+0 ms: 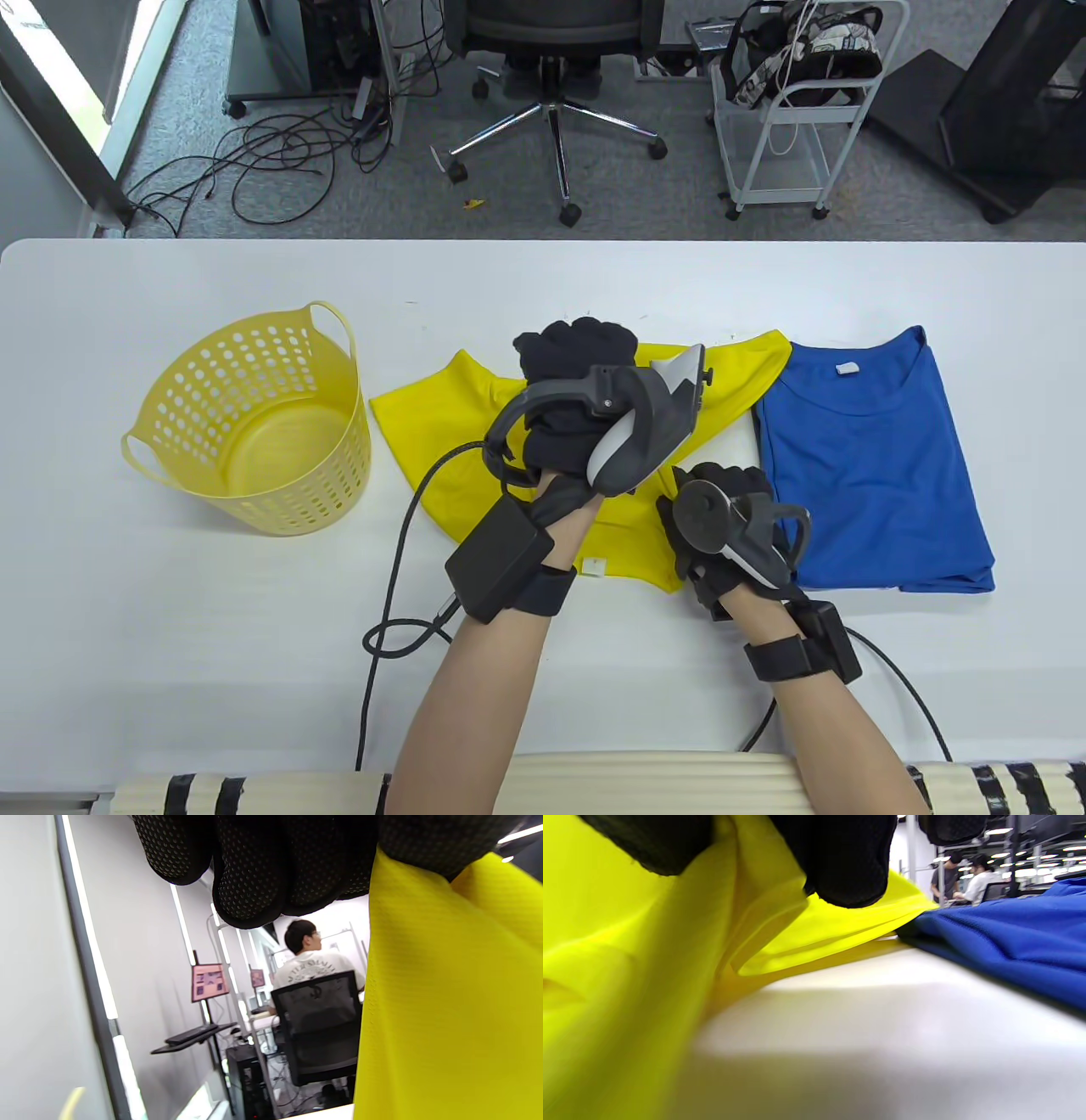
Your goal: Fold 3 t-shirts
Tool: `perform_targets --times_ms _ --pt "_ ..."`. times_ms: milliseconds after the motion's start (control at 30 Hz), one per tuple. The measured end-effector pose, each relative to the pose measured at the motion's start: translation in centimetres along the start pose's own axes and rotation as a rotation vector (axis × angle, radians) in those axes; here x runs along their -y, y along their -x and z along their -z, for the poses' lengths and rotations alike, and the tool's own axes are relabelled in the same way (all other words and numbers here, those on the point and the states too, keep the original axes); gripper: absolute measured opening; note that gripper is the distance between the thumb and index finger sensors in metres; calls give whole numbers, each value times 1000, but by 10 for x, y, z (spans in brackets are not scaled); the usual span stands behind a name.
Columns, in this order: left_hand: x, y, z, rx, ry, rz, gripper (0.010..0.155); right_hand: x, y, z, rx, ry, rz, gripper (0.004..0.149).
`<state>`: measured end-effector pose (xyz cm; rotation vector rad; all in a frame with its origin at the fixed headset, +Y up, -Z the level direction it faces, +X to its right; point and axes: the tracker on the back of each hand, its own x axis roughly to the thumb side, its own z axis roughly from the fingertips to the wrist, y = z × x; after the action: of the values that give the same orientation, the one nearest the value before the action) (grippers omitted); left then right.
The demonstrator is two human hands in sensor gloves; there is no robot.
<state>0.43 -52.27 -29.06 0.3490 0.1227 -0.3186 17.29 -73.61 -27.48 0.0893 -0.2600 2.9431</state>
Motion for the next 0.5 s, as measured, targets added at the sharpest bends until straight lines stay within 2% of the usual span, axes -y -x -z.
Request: perform_targets --times_ms 133,200,367,500 --pt "15 24 -1 -9 60 86 40 19 21 -1 -45 80 80 40" --pt "25 32 -3 -7 88 118 40 24 23 -4 -34 108 55 40" --pt "43 47 -10 36 147 236 40 22 13 -10 56 110 -70 40" --pt "57 52 -19 98 169 395 39 21 1 -12 95 98 -139 40"
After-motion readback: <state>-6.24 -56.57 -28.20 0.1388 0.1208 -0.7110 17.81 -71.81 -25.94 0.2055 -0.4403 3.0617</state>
